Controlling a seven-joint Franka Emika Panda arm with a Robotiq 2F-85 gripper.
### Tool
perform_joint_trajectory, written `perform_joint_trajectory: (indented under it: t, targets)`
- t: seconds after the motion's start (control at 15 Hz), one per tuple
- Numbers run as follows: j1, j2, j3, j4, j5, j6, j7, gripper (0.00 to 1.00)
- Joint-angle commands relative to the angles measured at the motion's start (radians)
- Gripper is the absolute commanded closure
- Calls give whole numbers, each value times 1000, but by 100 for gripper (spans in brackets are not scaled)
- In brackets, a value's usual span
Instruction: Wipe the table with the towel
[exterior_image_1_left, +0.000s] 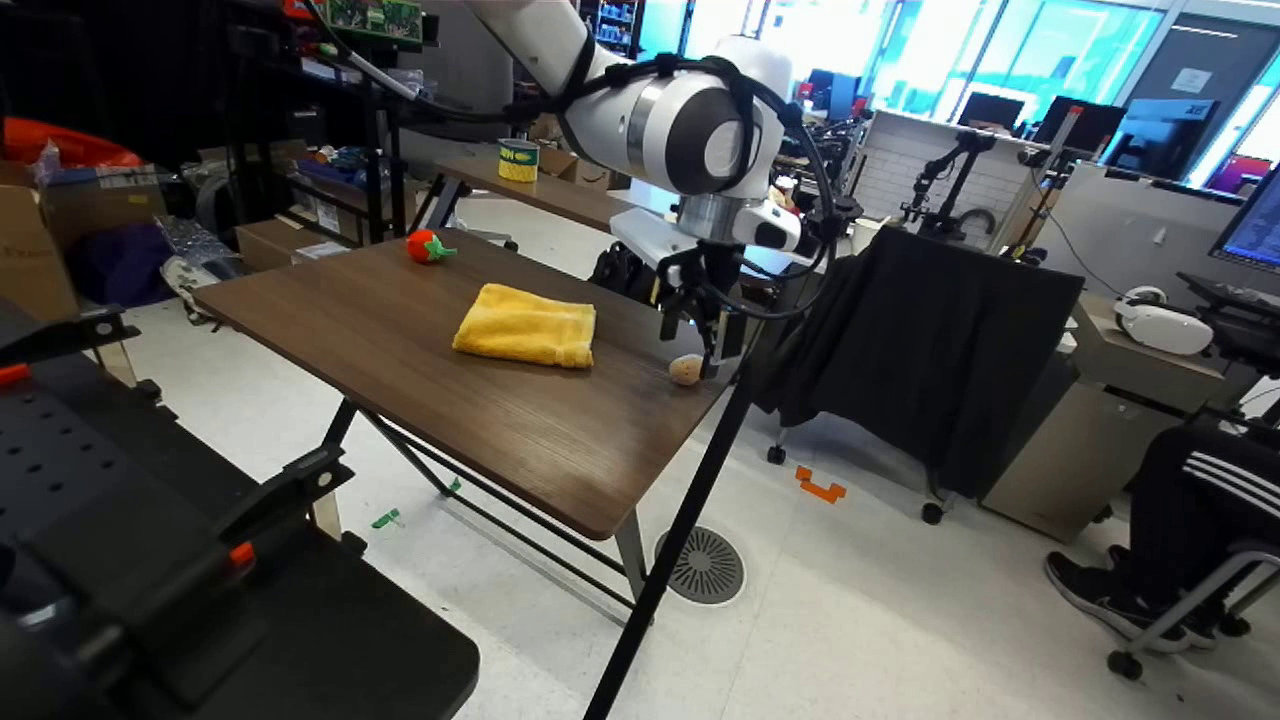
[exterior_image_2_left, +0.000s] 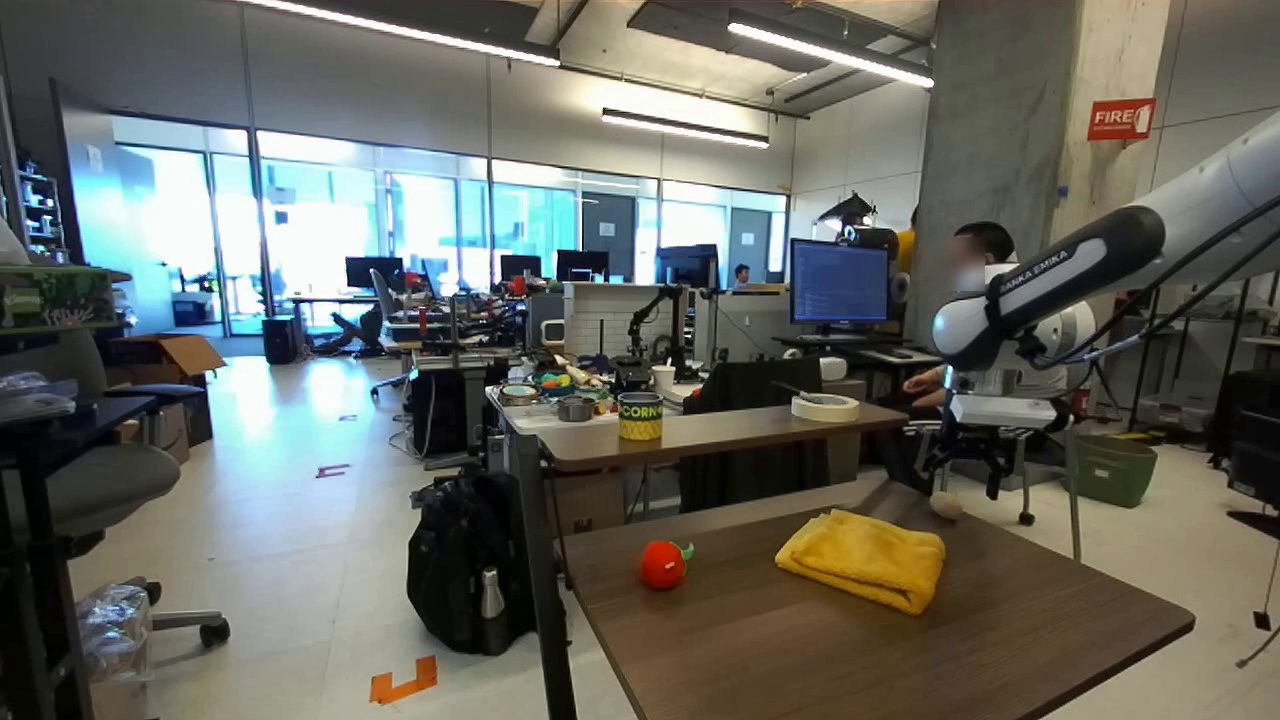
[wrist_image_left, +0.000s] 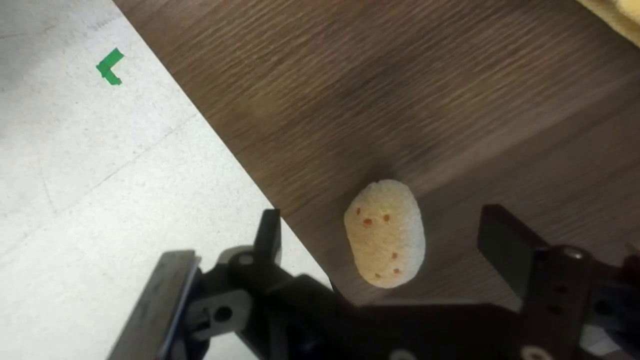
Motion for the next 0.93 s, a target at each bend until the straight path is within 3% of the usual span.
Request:
perform_joint_trajectory:
  t: [0.0,0.07,0.2,0.6,0.67,0.87]
  targets:
    - [1,81,-10,111,1,-18,65,0]
    - [-1,90,-6,125,3,-24,70,25]
    - [-4,105,-2,153,4,-38,77,37]
    - [-8,106,15,182,10,-63,56,94]
    - [-7,102,20,178,10,-73,45,100]
    - [-17,77,50,147,20,-122,-9,100]
